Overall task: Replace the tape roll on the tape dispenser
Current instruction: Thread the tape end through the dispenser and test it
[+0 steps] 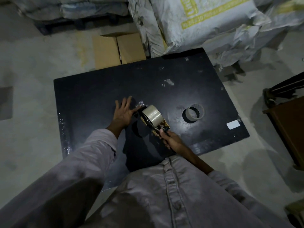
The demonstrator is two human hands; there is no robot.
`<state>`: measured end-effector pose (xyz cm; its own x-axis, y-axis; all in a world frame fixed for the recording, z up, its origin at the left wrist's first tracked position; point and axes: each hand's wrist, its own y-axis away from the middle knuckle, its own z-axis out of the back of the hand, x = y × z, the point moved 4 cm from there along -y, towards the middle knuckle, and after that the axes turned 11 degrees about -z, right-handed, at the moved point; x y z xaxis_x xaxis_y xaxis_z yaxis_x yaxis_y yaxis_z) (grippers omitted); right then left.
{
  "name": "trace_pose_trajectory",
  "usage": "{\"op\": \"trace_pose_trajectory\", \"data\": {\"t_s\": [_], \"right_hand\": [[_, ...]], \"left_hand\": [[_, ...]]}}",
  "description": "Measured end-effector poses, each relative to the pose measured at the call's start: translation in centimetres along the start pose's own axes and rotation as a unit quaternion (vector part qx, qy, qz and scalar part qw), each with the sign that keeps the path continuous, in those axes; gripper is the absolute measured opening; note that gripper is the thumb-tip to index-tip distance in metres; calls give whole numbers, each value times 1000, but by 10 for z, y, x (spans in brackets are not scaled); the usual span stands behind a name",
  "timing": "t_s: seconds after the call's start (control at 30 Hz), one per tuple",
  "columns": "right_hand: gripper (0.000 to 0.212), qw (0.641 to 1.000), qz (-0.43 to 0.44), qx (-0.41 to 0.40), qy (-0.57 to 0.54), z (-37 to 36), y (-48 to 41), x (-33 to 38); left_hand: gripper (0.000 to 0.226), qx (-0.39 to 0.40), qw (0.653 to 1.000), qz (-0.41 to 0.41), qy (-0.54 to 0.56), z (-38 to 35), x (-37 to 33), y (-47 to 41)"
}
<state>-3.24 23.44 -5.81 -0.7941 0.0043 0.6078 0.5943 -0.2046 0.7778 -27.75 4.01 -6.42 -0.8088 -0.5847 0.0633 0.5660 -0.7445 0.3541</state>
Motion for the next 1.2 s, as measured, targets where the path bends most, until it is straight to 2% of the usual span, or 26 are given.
{"op": "trace_pose_trajectory", "data": {"t_s": [0.17, 0.37, 0.47, 0.53, 0.6, 0.7, 0.77, 0.87, 0.97, 1.07, 1.2], "right_hand": [[60, 1000, 19, -12, 13, 1, 2, -3], [56, 999, 20, 15, -47, 22, 18, -45], [53, 999, 12, 15, -36, 30, 31, -59], [51, 999, 0, 2, -37, 32, 40, -65], [48, 999, -2, -3, -46, 33, 48, -64], [53, 999, 3, -12, -36, 33, 52, -62], [55, 999, 21, -16, -35, 37, 57, -66], [43, 999, 27, -23, -37, 45, 78, -94], [52, 997, 36, -51, -36, 50, 100, -128], [71, 995, 59, -69, -37, 55, 104, -139], [56, 996, 47, -68, -15, 56, 107, -134]], "left_hand": [[123, 32, 998, 47, 0, -3, -8, 3], [124, 65, 996, 66, -13, 8, -19, 5], [121, 54, 997, 58, -22, 7, -21, 6], [103, 21, 998, 19, -57, 8, -29, 7], [80, -10, 990, -86, -109, -3, -45, 10], [67, -30, 979, -189, -73, -26, -66, 25], [72, -24, 975, -216, -33, -29, -77, 35], [74, -28, 972, -231, -14, -27, -83, 39], [81, -62, 968, -241, 14, -25, -83, 35], [78, -66, 963, -262, 21, -28, -108, 31], [64, -48, 956, -289, 6, -43, -166, 36]]}}
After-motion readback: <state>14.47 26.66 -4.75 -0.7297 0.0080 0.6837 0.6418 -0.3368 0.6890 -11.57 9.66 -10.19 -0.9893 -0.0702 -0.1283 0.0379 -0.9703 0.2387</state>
